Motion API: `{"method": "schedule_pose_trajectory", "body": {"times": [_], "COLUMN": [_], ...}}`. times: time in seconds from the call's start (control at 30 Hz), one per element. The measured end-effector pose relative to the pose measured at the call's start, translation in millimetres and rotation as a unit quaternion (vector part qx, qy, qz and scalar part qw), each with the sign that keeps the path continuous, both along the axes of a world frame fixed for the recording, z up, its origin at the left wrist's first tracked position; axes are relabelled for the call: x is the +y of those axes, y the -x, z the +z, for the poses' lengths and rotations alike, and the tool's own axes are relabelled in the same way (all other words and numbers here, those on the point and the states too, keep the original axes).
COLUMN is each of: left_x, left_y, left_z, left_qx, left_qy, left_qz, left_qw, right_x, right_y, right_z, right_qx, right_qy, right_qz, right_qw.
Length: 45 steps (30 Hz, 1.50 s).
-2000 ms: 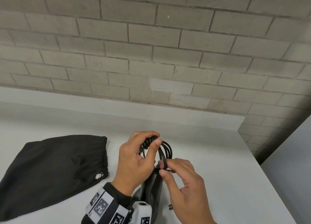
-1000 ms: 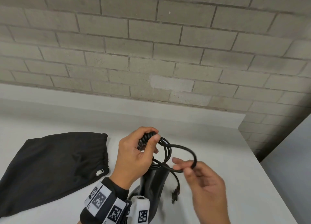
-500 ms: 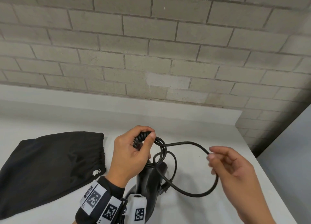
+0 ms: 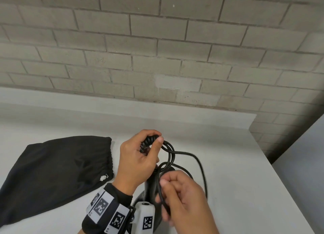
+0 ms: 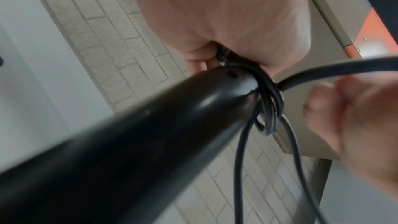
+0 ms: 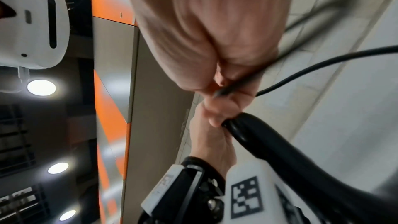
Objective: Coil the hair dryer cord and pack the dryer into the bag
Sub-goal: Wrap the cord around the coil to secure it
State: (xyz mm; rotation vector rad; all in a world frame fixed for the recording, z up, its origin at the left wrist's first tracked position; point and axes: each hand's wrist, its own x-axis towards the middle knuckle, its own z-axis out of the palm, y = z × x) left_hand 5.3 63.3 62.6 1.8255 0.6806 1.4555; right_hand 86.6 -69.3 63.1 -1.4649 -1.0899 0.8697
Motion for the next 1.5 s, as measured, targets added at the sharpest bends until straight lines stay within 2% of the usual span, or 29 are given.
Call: {"method": "schedule_pose_trajectory", "body": {"times": [0.07,0.17,0.23,0.33,0.4,0.43,0.47,0.53,0.57,0.6,0.67,0.73,0.8,0.93,1.07,1.17,1.23,1.3,1.4,1.5], "left_x": [2.8,2.6,2.8,7.3,7.5,5.5,2.7,-2.6,-4.3,-5.0,-5.9,-6.8,-6.7,-3.6,0.4,4.1,5.4,6.4,6.3,3.3], "left_y": [2.3,3.0,2.9,6.3,7.0,5.8,4.0,-0.4,-1.8,-3.0,-3.7,-4.4,-5.0,-2.7,1.1,5.1,7.5,8.7,7.7,5.0], "left_z": [-1.0,-0.8,-0.6,-2.0,-2.3,-2.2,-2.0,-1.8,-2.0,-2.2,-2.3,-1.7,-1.5,-2.1,-2.7,-5.1,-5.8,-5.3,-5.3,-5.1], "left_qx": [-0.007,-0.007,-0.005,-0.011,-0.003,0.000,0.003,0.001,-0.005,-0.010,-0.010,-0.006,-0.004,0.005,0.004,-0.003,-0.004,-0.009,-0.015,-0.011], "left_qy": [0.006,0.012,0.011,0.011,0.009,0.006,0.001,-0.002,0.001,0.005,0.005,-0.005,-0.014,-0.034,-0.051,-0.031,-0.029,-0.024,-0.016,-0.016], "left_qz": [0.002,-0.010,-0.013,-0.006,-0.013,-0.021,-0.026,-0.030,-0.032,-0.034,-0.037,-0.037,-0.030,-0.009,0.010,0.011,0.015,0.020,0.019,0.009], "left_qw": [1.000,1.000,1.000,1.000,1.000,1.000,1.000,1.000,0.999,0.999,0.999,0.999,0.999,0.999,0.999,0.999,0.999,0.999,1.000,1.000], "right_x": [-10.1,-33.1,-44.1,-57.2,-51.2,-53.1,-56.9,-54.7,-49.1,-40.6,-37.8,-24.4,-10.5,1.1,-8.4,-21.8,-31.9,-42.3,-50.7,-52.2], "right_y": [-6.1,-18.2,-26.9,-42.0,-46.1,-50.5,-52.6,-51.5,-57.6,-51.5,-42.7,-28.3,-17.4,-8.7,-13.9,-29.3,-45.7,-63.7,-90.3,-104.7], "right_z": [-1.2,-15.8,-28.8,-53.3,-71.5,-81.6,-82.7,-80.9,-74.9,-70.7,-55.4,-38.5,-29.9,-20.9,-17.1,-21.6,-30.5,-38.3,-50.2,-69.0], "right_qx": [-0.013,-0.079,-0.122,-0.231,-0.343,-0.388,-0.407,-0.423,-0.400,-0.393,-0.263,-0.159,-0.094,-0.075,-0.044,-0.072,-0.104,-0.173,-0.286,-0.393], "right_qy": [0.002,0.013,0.079,0.122,0.184,0.206,0.213,0.206,0.215,0.163,0.082,-0.014,-0.041,-0.058,-0.036,-0.056,-0.080,-0.092,-0.068,-0.073], "right_qz": [0.040,0.090,0.124,0.133,0.145,0.123,0.112,0.109,0.117,0.081,0.050,0.006,0.004,0.005,0.103,0.117,0.072,0.014,-0.031,-0.023], "right_qw": [0.999,0.993,0.982,0.956,0.910,0.890,0.881,0.876,0.883,0.901,0.960,0.987,0.995,0.995,0.993,0.989,0.989,0.980,0.955,0.917]}}
